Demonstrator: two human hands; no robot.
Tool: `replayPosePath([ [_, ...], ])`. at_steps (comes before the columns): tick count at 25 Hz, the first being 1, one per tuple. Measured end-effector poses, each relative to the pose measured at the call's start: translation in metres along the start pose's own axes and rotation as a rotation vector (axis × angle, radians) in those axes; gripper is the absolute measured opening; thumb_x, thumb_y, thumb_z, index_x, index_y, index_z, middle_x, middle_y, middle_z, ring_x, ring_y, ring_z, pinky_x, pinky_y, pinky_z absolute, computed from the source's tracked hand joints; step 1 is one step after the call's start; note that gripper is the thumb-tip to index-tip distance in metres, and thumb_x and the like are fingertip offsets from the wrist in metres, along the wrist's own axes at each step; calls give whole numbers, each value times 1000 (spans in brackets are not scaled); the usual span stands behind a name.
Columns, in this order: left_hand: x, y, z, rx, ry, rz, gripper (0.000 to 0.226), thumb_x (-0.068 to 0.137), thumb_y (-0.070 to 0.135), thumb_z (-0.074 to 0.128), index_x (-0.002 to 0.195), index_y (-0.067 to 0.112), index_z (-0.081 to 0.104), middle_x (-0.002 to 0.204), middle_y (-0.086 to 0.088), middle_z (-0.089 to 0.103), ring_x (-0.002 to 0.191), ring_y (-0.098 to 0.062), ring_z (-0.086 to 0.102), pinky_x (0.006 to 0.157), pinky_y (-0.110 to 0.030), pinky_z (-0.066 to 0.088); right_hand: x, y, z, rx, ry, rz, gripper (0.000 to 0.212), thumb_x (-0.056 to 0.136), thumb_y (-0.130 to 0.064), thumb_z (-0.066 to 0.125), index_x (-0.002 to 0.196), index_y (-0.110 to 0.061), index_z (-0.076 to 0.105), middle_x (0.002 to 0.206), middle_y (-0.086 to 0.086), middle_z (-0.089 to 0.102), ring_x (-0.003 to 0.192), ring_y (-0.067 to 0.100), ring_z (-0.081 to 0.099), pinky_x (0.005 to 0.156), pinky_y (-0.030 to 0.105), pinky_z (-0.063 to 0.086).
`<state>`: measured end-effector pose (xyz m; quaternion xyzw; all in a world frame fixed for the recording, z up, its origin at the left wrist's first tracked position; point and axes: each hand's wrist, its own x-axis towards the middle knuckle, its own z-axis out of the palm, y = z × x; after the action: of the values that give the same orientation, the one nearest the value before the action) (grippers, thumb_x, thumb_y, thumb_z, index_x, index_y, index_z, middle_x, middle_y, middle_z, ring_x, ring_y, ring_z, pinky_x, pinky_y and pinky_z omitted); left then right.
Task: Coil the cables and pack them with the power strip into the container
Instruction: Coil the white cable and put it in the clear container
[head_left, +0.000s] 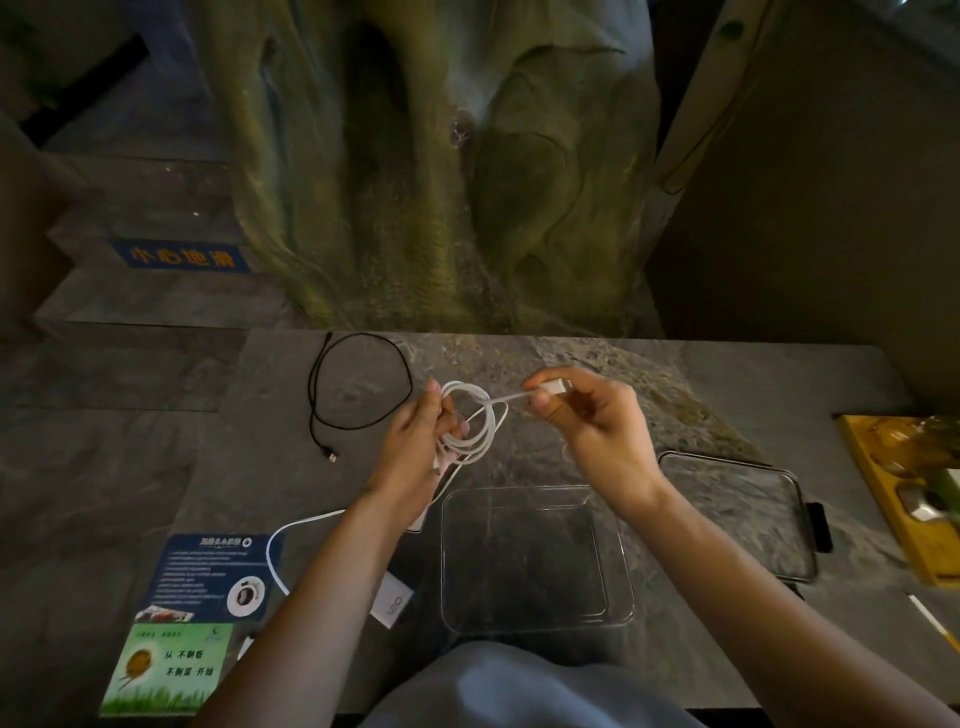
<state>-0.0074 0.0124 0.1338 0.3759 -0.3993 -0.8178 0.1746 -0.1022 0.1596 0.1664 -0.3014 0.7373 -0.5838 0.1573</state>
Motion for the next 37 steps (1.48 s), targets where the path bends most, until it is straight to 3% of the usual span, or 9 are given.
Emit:
replayPosePath([
  [6,-1,2,0,-64,-140,125,36,101,29,40,73,12,53,49,8,36,64,-16,42,77,-35,42,0,7,-6,290,13,231,19,91,1,59,87,-12,72,76,3,72,76,16,68,76,30,56],
  [14,1,2,8,125,-119,278,32,102,29,39,76,14,48,53,11,42,64,-14,39,71,-29,38,-12,-2,-11,224,-267,314,18,89,-1,63,105,-8,65,95,11,69,88,21,67,82,38,55],
  [19,0,-2,12,209,-86,282,47,102,31,40,106,-15,48,54,14,48,66,-10,45,71,-25,40,-16,-9,-7,216,-323,354,25,86,-11,70,109,-11,60,96,1,69,92,17,67,82,39,55],
  [22,-6,0,15,234,-109,305,34,102,30,39,93,1,54,56,13,44,64,-9,43,70,-26,39,-14,-9,-3,237,-177,387,21,87,-14,69,104,-13,58,97,4,66,92,19,65,81,38,55],
  [24,-8,-1,16,231,-99,277,41,101,32,41,108,-6,55,63,10,47,67,-6,49,73,-23,42,-9,-8,-1,219,-117,384,29,88,-20,69,113,-13,56,103,3,66,96,17,65,80,32,56],
  [28,-15,-1,18,142,-189,147,42,95,36,49,113,0,57,79,1,60,93,-18,64,87,-36,54,1,-11,1,209,-261,315,46,92,-22,64,134,-15,47,122,5,66,106,12,67,90,25,55],
  [31,-19,6,19,135,-281,122,28,97,33,45,89,10,60,71,1,64,74,-13,68,82,-36,55,4,-9,1,275,-362,256,34,95,-14,58,128,-5,54,117,17,69,109,27,67,95,36,54],
  [33,-20,8,18,169,-350,141,32,99,32,43,82,11,59,56,8,53,62,-7,60,82,-37,52,4,-4,1,307,-368,231,27,95,-11,58,120,1,60,110,25,69,106,37,67,94,44,55],
  [37,-17,8,15,158,-275,143,32,99,32,44,84,9,60,54,9,42,56,-6,47,72,-33,46,5,-2,-1,256,-313,222,23,90,-4,64,111,4,64,98,23,73,90,31,73,77,34,60],
])
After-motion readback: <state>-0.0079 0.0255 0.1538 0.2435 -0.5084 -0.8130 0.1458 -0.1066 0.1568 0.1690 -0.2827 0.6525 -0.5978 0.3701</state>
